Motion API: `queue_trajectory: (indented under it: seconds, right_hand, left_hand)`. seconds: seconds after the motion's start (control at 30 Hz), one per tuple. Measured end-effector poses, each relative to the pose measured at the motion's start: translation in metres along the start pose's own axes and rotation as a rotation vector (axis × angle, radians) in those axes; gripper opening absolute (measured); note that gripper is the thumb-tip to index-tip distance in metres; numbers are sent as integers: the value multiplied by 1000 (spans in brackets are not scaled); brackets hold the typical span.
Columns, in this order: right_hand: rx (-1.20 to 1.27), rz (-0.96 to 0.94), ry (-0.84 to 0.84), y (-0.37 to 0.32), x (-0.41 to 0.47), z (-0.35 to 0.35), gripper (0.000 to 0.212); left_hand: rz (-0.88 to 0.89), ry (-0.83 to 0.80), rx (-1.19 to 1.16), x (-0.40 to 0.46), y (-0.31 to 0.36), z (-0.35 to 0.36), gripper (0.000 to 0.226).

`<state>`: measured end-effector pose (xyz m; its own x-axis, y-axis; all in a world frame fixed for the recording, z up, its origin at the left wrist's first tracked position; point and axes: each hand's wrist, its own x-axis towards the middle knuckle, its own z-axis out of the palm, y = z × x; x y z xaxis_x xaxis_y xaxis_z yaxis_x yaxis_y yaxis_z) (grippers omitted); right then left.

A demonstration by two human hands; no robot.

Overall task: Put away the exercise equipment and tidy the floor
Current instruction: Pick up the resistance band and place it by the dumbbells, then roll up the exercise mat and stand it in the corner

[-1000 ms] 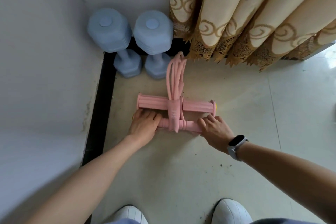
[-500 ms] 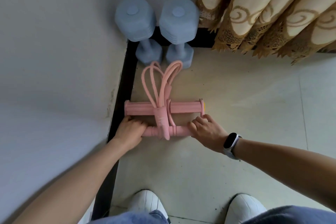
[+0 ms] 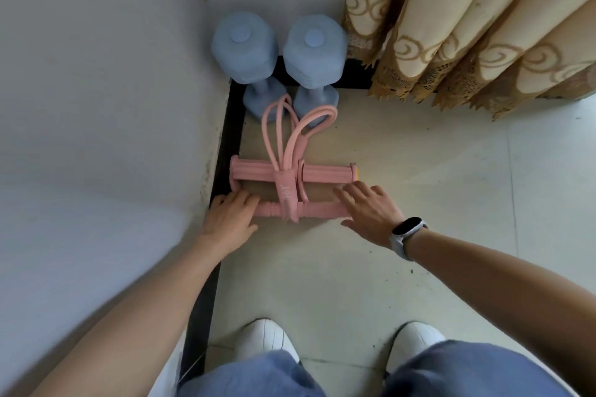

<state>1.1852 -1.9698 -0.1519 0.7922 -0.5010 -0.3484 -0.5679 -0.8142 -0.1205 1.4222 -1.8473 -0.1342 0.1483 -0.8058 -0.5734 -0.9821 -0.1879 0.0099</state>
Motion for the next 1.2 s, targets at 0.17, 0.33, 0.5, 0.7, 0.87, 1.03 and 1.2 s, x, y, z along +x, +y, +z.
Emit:
queue_trajectory:
  seconds: [0.17, 0.33, 0.5, 0.7, 0.87, 1.03, 1.2]
  right_hand:
    - [324, 204, -88, -10, -70, -99, 50]
    - [767, 539, 19, -31, -167, -235, 39]
    - [1018, 840, 148, -68, -301, -382, 35]
    - [1072, 1094, 269, -128, -467, -488, 34]
    - [1056, 1422, 487, -195, -602, -504, 32]
    - [1074, 1810, 689, -270, -731, -463, 32]
    - [1069, 2125, 814, -346, -849, -390, 32]
  left_hand:
    - [-75, 76, -176, -72, 23, -94, 40]
    - [-224, 176, -588, -174, 81, -222, 34]
    - [-272, 171, -844, -307, 154, -340, 31]
    - [21, 29, -707, -430, 204, -421, 30]
    - [443, 79, -255, -494, 255, -456, 35]
    - [879, 63, 99, -572, 371, -439, 38]
    - [1196, 76, 346, -672, 485, -371, 38]
